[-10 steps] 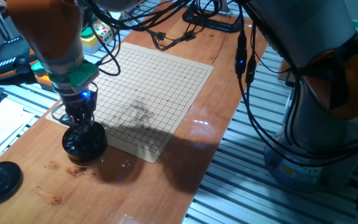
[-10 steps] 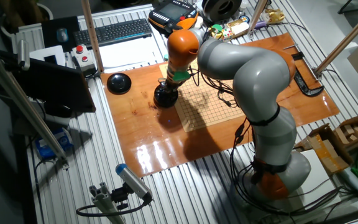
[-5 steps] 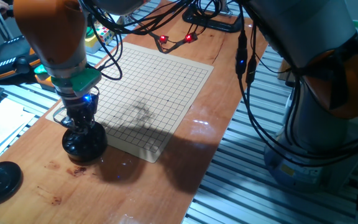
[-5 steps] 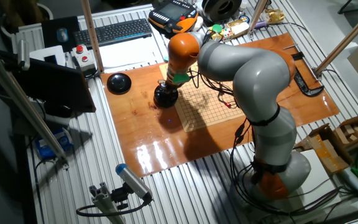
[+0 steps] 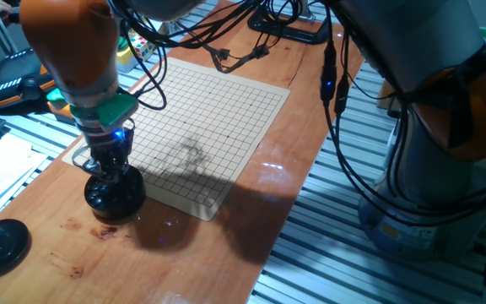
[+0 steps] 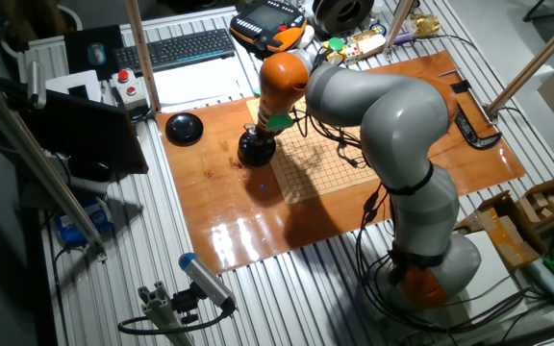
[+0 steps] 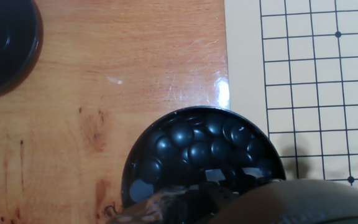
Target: Play the first move as black on the 3-4 point in the upper right corner of the Go board
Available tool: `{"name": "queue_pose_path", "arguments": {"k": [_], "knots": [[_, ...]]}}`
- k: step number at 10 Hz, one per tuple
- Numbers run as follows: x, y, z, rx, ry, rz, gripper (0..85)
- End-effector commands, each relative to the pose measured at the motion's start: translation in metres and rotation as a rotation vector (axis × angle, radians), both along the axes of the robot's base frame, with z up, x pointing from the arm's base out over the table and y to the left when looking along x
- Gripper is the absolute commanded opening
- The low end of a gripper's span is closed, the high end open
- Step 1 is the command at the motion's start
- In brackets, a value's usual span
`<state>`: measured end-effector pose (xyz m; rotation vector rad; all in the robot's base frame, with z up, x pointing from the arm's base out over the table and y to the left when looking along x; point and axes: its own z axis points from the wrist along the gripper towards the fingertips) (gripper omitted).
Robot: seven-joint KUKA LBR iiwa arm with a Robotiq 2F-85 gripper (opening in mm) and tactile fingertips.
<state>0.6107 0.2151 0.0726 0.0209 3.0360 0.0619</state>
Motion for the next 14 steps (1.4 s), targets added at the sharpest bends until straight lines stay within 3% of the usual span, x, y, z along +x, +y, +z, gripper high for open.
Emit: {"name": "queue_pose_path", "arguments": {"k": [1, 14], "knots": [[0.0002, 0.0003, -0.0014, 0.0, -0.004, 0.0, 25.3], [0.0035, 0.0035, -0.0045, -0.014, -0.021, -0.002, 28.3]]}}
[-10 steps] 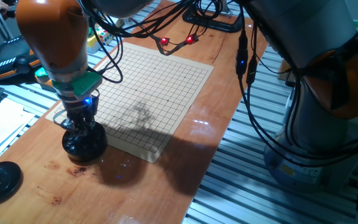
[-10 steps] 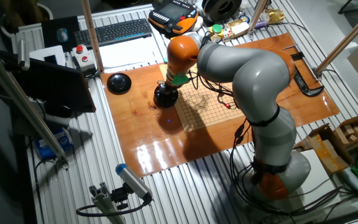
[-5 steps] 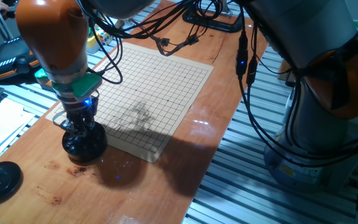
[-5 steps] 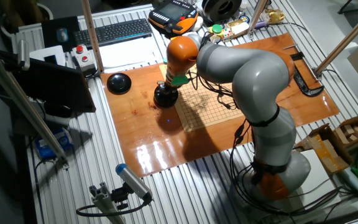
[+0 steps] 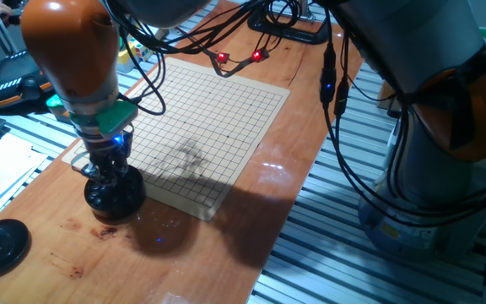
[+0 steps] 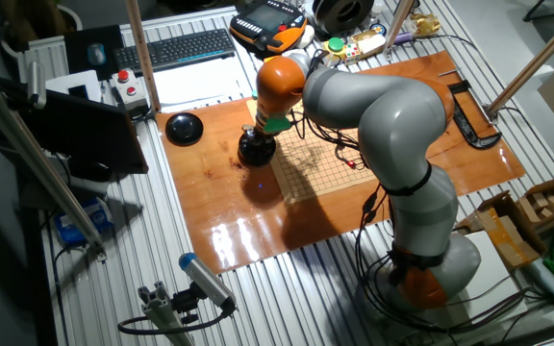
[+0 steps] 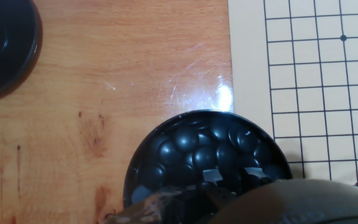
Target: Play the first move as black on the 3-4 point in the upper right corner of the Go board
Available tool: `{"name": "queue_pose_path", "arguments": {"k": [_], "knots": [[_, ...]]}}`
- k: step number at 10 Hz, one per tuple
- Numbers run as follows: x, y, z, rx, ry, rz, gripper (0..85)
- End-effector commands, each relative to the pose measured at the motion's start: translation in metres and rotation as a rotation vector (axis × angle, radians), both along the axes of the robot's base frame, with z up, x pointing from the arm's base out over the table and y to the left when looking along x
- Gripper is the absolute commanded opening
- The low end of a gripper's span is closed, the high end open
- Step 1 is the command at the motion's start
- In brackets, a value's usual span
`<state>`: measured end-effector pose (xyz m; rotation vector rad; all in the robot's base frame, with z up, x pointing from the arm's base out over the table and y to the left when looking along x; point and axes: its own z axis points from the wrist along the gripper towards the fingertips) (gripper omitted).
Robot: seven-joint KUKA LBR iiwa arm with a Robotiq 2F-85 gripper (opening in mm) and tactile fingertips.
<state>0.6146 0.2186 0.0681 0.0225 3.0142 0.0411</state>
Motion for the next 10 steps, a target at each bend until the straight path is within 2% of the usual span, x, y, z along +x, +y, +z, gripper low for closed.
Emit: {"name": "queue_pose_path", "arguments": {"k": [1, 10], "knots": [[0.0004, 0.0002, -0.0001, 0.0, 0.0, 0.0, 28.3], [0.0031, 0.0002, -0.0032, -0.001, -0.008, -0.006, 28.7]]}}
